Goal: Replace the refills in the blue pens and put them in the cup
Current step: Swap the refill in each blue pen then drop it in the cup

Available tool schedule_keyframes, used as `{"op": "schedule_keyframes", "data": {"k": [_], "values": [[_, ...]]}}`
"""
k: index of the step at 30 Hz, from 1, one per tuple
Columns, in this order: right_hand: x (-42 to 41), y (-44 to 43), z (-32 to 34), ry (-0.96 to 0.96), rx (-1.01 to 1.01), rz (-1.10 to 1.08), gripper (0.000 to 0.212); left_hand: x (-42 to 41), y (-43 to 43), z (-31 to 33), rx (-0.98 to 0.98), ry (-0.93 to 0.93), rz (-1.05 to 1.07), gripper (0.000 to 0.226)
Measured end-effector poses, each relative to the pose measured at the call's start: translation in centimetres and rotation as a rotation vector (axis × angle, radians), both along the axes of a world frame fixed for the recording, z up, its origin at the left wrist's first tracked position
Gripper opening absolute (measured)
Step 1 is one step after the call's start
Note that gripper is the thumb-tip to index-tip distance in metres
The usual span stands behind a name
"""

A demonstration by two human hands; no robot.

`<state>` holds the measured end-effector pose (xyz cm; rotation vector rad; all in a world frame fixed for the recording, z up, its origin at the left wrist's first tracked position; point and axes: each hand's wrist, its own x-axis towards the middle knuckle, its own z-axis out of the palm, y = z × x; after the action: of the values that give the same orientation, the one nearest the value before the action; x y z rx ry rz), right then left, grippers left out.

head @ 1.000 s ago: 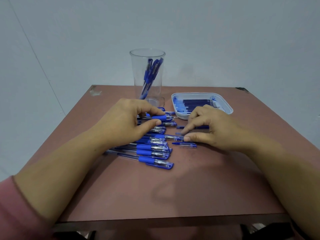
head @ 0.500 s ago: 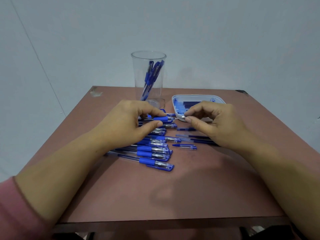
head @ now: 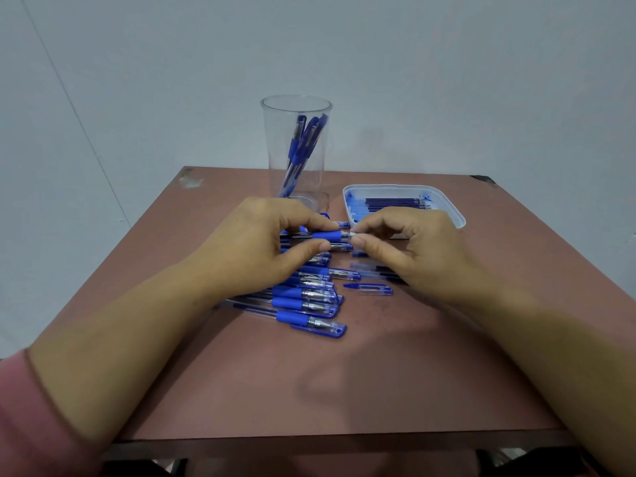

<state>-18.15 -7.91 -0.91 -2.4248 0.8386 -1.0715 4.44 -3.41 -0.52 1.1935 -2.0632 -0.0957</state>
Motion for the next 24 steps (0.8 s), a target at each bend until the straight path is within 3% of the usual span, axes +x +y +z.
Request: {"op": "schedule_keyframes", "data": {"k": [5,9,14,18,24], "values": [[-0.04,0.09,0.05,0.033,-0.104,0.003,0.025,0.05,-0.02,0.06,0.005,0.014,-0.004,0.022],[0.0,-0.33,-0.12,0.089,-0.183,-0.01,0.008,0.11,-0.07,-0.06,-0.002,-0.024,0.011,0.023],[-0.19,-0.25,-0.19,0.069,-0.171,-0.012,0.018,0.08,-0.07,-0.06,-0.003,0.0,-0.001,0.022],[-0.01,-0.39,-0.27,0.098,-0.195,-0.016,0.01,0.03,-0.01,-0.01,-0.011,0.0,-0.011,0.023],[-0.07,0.03,-0.21,0.059,-0.193,-0.023,0.03,-0.02,0.04,0.14,-0.026,0.013,-0.031,0.023]]}}
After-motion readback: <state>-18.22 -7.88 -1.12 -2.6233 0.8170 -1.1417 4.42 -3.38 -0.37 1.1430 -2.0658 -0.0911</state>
